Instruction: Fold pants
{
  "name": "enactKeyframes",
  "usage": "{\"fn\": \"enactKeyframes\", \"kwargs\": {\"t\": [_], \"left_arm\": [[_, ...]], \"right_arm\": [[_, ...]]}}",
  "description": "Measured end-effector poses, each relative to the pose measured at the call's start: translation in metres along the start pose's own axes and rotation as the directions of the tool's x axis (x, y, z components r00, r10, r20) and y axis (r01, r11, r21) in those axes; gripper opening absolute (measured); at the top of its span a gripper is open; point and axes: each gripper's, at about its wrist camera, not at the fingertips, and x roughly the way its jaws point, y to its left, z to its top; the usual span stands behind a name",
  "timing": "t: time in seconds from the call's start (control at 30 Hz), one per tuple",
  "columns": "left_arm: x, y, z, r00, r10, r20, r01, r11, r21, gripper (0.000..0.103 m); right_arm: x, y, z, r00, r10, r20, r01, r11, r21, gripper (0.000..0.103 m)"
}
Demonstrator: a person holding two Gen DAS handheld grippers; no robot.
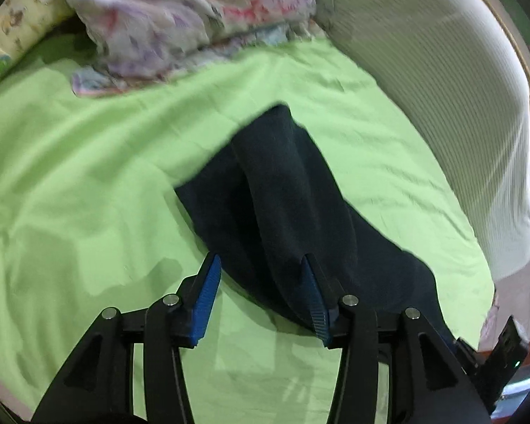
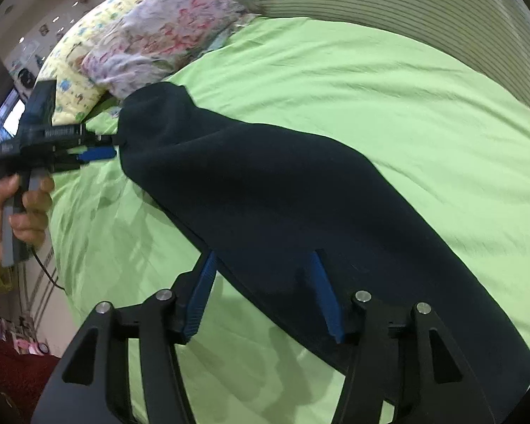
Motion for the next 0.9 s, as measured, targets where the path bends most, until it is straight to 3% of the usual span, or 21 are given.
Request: {"fn": "enactKeyframes", "kwargs": {"t": [0.07,0.17,0.3,0.4,0.43,0.47,0.5,0.53,0.57,0.77,0.9], "left_arm": [[-0.004,-0.001,0.005,0.999,0.030,0.012,-0.030,1.000,0.004,0.055],[-0.003,0.001,0.013,0.999,0.046,0.012,-0.046,0.999,-0.008,0.055],[0.005,0.000,0.023,0.996,0.088,0.009,-0.088,0.996,-0.018,0.055],[0.013,0.001,0.026,0.994,0.112,0.012,-0.112,0.994,-0.013,0.049],[0.017,0.001,0.027,0.992,0.123,0.009,-0.122,0.992,-0.011,0.043],[0.020,0.002,0.029,0.992,0.124,0.001,-0.124,0.992,-0.009,0.025],[0.025,0.003,0.030,0.994,0.111,-0.013,-0.111,0.994,-0.009,0.016],[0.029,0.003,0.031,0.993,0.113,-0.017,-0.113,0.994,-0.009,0.015],[0.030,0.003,0.031,0.993,0.118,-0.008,-0.118,0.993,-0.005,0.011],[0.019,0.005,0.031,0.998,0.050,0.037,-0.051,0.999,0.003,0.007],[0.037,0.010,0.019,0.996,0.094,0.006,-0.094,0.994,0.051,0.008]], "right_arm": [[0.007,0.006,-0.001,1.000,-0.020,-0.019,0.019,1.000,-0.024,0.057],[0.016,0.010,-0.004,0.997,-0.034,-0.071,0.027,0.994,-0.104,0.057],[0.025,0.014,-0.012,0.991,-0.074,-0.110,0.053,0.981,-0.187,0.057],[0.033,0.015,-0.017,0.984,-0.123,-0.130,0.089,0.967,-0.239,0.055],[0.036,0.015,-0.019,0.981,-0.139,-0.138,0.100,0.961,-0.257,0.053],[0.038,0.015,-0.021,0.978,-0.157,-0.138,0.115,0.955,-0.273,0.041],[0.040,0.013,-0.021,0.976,-0.171,-0.137,0.128,0.952,-0.278,0.030],[0.039,0.011,-0.021,0.979,-0.153,-0.137,0.113,0.957,-0.267,0.024],[0.037,0.010,-0.020,0.981,-0.142,-0.134,0.103,0.960,-0.259,0.010],[0.001,0.000,-0.012,0.990,-0.117,-0.075,0.098,0.971,-0.219,0.005],[-0.003,-0.011,-0.018,0.988,-0.110,-0.105,0.086,0.973,-0.213,0.005]]}}
